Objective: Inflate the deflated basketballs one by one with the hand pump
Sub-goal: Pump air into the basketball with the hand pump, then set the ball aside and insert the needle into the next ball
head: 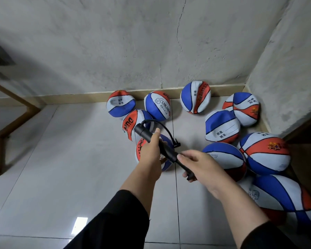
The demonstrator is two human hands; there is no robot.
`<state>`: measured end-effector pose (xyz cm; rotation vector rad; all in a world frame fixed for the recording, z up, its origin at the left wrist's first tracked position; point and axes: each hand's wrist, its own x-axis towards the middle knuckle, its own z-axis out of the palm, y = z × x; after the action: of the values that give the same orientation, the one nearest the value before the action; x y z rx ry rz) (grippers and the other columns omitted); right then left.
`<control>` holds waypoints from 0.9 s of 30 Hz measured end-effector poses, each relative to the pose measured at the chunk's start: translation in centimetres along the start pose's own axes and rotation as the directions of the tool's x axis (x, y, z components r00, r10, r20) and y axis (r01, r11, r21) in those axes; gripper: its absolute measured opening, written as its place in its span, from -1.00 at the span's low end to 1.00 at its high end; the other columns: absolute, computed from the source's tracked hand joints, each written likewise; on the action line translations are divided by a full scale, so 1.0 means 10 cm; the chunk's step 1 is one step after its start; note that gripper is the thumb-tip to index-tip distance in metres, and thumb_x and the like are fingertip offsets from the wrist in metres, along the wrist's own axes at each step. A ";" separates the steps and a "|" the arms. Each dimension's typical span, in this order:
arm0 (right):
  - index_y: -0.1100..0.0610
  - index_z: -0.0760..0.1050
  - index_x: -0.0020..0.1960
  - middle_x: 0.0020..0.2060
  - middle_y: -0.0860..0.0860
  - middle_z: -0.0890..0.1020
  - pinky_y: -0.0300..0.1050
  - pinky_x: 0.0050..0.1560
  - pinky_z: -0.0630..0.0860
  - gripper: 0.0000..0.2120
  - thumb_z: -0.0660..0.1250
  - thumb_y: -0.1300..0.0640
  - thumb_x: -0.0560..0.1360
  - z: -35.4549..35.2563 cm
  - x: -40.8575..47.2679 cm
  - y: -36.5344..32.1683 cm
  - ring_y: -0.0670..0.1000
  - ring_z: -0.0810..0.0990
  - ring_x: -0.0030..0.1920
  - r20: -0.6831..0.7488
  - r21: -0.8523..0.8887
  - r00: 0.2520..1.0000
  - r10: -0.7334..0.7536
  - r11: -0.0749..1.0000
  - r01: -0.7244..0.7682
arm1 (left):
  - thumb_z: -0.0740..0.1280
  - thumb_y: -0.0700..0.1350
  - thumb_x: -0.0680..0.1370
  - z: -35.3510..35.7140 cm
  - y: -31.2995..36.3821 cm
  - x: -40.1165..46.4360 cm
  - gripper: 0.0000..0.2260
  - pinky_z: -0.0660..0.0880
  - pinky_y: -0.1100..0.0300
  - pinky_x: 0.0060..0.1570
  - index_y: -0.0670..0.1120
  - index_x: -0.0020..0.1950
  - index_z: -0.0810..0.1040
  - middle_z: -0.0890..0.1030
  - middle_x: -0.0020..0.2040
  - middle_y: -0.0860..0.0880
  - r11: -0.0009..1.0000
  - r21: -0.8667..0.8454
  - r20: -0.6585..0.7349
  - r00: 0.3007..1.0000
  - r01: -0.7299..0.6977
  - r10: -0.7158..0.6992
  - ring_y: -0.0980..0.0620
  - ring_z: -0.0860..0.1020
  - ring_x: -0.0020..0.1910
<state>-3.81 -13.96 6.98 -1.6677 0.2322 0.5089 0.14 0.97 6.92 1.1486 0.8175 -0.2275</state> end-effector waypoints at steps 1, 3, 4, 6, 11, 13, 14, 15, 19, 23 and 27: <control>0.03 0.60 0.09 -0.17 0.02 0.64 -0.08 -0.30 0.51 -0.91 0.38 0.04 0.62 0.00 0.02 -0.03 0.04 0.58 -0.30 0.004 0.020 1.000 -0.010 1.000 0.010 | 0.38 0.17 0.62 0.01 0.03 0.02 -0.67 0.60 -0.13 0.14 -0.10 -0.04 0.55 0.66 -0.12 -0.09 1.000 0.021 0.020 1.000 -0.011 0.011 -0.10 0.64 -0.07; -0.04 0.57 0.10 -0.13 0.00 0.66 -0.10 -0.30 0.52 -0.92 0.39 0.02 0.61 -0.02 0.07 -0.07 0.03 0.59 -0.31 0.022 -0.010 1.000 -0.008 1.000 0.008 | 0.36 0.21 0.62 0.04 0.10 0.05 -0.62 0.61 -0.13 0.11 -0.13 0.04 0.57 0.67 -0.07 -0.12 0.997 0.067 0.043 0.998 -0.046 0.044 -0.10 0.65 -0.07; -0.04 0.58 0.10 -0.13 0.00 0.67 -0.12 -0.30 0.53 -0.91 0.39 0.01 0.61 -0.04 0.10 -0.09 0.03 0.60 -0.30 0.055 -0.042 0.998 -0.004 0.999 0.006 | 0.36 0.22 0.62 0.05 0.14 0.08 -0.59 0.62 -0.11 0.06 -0.15 0.11 0.57 0.66 -0.03 -0.13 0.993 0.097 0.059 0.996 -0.066 0.060 -0.10 0.65 -0.06; 0.00 0.59 0.12 -0.14 0.01 0.70 -0.11 -0.27 0.56 -0.88 0.39 0.02 0.62 -0.06 0.13 -0.16 0.03 0.64 -0.27 0.141 -0.103 0.990 0.007 0.995 0.008 | 0.36 0.21 0.63 0.07 0.22 0.12 -0.57 0.62 -0.04 -0.03 -0.16 0.17 0.57 0.65 -0.02 -0.12 0.978 0.182 0.104 0.991 -0.103 0.085 -0.07 0.65 -0.07; 0.17 0.55 0.11 -0.23 0.13 0.69 -0.08 -0.22 0.59 -0.83 0.38 0.07 0.60 -0.03 0.36 -0.27 0.04 0.66 -0.31 0.181 -0.217 0.983 0.033 0.976 0.007 | 0.37 0.25 0.60 0.10 0.23 0.23 -0.55 0.64 -0.04 -0.04 -0.15 0.13 0.56 0.68 0.01 -0.15 0.945 0.304 0.179 0.982 -0.118 0.065 -0.13 0.68 -0.01; 0.22 0.54 0.05 -0.32 0.08 0.61 0.00 -0.19 0.56 -0.84 0.34 0.13 0.57 -0.04 0.48 -0.24 0.06 0.57 -0.35 0.135 -0.189 0.989 0.064 0.981 -0.038 | 0.36 0.30 0.58 0.06 0.23 0.25 -0.49 0.60 -0.04 0.02 -0.15 0.19 0.58 0.72 0.05 -0.14 0.952 0.296 0.252 0.968 -0.079 0.002 -0.10 0.69 0.06; 0.22 0.54 0.01 -0.33 0.06 0.58 0.00 -0.22 0.55 -0.86 0.32 0.14 0.55 -0.06 0.53 -0.21 0.06 0.53 -0.37 0.093 -0.167 0.993 0.079 0.984 -0.062 | 0.33 0.32 0.59 0.02 0.23 0.27 -0.47 0.59 -0.05 0.09 -0.14 0.21 0.60 0.73 0.07 -0.13 0.947 0.313 0.266 0.964 -0.066 -0.021 -0.08 0.68 0.09; 0.20 0.54 -0.03 -0.34 0.06 0.56 -0.02 -0.27 0.52 -0.87 0.30 0.14 0.54 -0.09 0.57 -0.19 0.06 0.49 -0.39 0.049 -0.150 0.995 0.085 0.986 -0.077 | 0.31 0.31 0.61 -0.03 0.22 0.30 -0.48 0.58 -0.06 0.14 -0.14 0.21 0.62 0.73 0.07 -0.13 0.941 0.332 0.244 0.970 -0.070 -0.014 -0.08 0.68 0.10; 0.13 0.48 -0.06 -0.33 0.05 0.46 -0.02 -0.34 0.44 -0.89 0.26 0.09 0.56 -0.16 0.72 -0.08 0.06 0.40 -0.42 -0.049 -0.043 0.995 0.090 0.995 -0.092 | 0.26 0.00 0.62 -0.25 0.05 0.59 -0.78 0.61 -0.13 0.11 -0.11 0.01 0.62 0.70 -0.06 -0.12 0.687 0.658 0.004 0.914 -0.308 0.406 -0.17 0.67 -0.01; 0.17 0.52 -0.01 -0.34 0.05 0.44 -0.04 -0.35 0.50 -0.69 0.41 -0.10 0.56 -0.17 0.86 0.05 0.05 0.43 -0.44 -0.094 0.009 0.988 0.122 0.993 -0.122 | 0.36 0.02 0.57 -0.17 -0.18 0.81 -0.45 0.42 -0.14 0.38 0.09 0.56 0.35 0.37 0.54 -0.06 0.121 0.894 0.343 0.834 -0.431 0.431 -0.16 0.37 0.46; 0.23 0.55 0.02 -0.26 0.11 0.55 0.00 -0.29 0.57 -0.75 0.48 0.05 0.55 -0.24 1.00 0.22 0.06 0.54 -0.38 -0.123 0.043 0.975 0.188 0.982 -0.184 | 0.35 0.24 0.58 -0.13 -0.31 1.00 -0.29 0.30 -0.20 0.45 0.20 0.65 0.10 -0.01 0.70 0.02 -0.244 0.868 0.488 0.834 -0.433 0.257 -0.14 0.08 0.63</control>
<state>4.51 -15.32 0.71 -1.6576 0.4907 0.5367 4.79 3.19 -2.28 2.8486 -0.1192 -0.4606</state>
